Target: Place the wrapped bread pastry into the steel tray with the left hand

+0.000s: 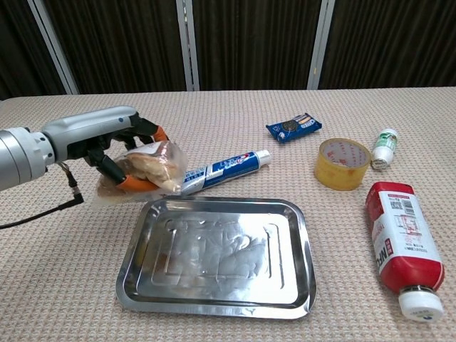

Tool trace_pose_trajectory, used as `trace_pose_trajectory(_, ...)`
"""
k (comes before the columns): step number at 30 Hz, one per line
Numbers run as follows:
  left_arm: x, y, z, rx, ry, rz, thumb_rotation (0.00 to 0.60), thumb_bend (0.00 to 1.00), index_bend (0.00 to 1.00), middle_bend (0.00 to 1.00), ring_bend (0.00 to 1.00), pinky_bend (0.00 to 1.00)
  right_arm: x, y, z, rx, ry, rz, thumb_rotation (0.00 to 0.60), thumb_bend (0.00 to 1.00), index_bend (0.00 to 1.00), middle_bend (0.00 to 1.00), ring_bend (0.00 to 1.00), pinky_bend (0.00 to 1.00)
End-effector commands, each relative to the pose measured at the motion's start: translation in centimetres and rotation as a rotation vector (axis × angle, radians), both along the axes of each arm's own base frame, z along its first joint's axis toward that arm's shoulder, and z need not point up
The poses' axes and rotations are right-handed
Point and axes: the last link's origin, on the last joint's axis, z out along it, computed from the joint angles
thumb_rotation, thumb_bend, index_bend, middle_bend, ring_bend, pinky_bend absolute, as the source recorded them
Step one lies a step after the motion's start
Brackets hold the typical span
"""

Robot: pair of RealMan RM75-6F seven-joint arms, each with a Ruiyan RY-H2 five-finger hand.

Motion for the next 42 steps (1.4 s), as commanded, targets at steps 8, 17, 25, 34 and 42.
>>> trace_pose_trajectory(8,5.9,-3.1,-2.1,-0.141,-0.137,-0.132,0.6,0.02,0.07,0.04,0.08,0.17,0.2,0.0,-0.1,0.004,-0.001,0.005,0.6,0.0,0.0,0.0,0.0,0.0)
trace_pose_trajectory(17,7.3,-3.6,-1.4,-0.085,-0.107,-0.216,0.502,0.0,0.0,0.0,0.0,0.0,0.1,0.2,0.1,-0.001,0.0,0.0,0.6,0.0,0.0,0.0,0.0,0.0)
trace_pose_trajectory(25,3.5,-2.6,2.6,0.125,-0.031,-0.164,0.509,0.05,0.0,0.0,0.0,0.0,0.0,0.0,0.1,-0.001,-0.003,0.002,0.6,0.0,0.0,0.0,0.0,0.0)
trace_pose_trajectory(34,-3.8,-3.8,8.4,0.302,0.125,0.015,0.518,0.05,0.08,0.0,0.0,0.0,-0.2,-0.6,-0.2,0.008,-0.009,0.004,0.6,0.0,0.0,0.0,0.0,0.0)
trace_pose_trajectory(42,-9.3,-6.7,12.9,0.476,0.2,0.167,0.525,0.05,0.12,0.0,0.0,0.0,-0.1,-1.2,-0.2,-0.001,-0.006,0.021,0.6,0.0,0.0,0.0,0.0,0.0)
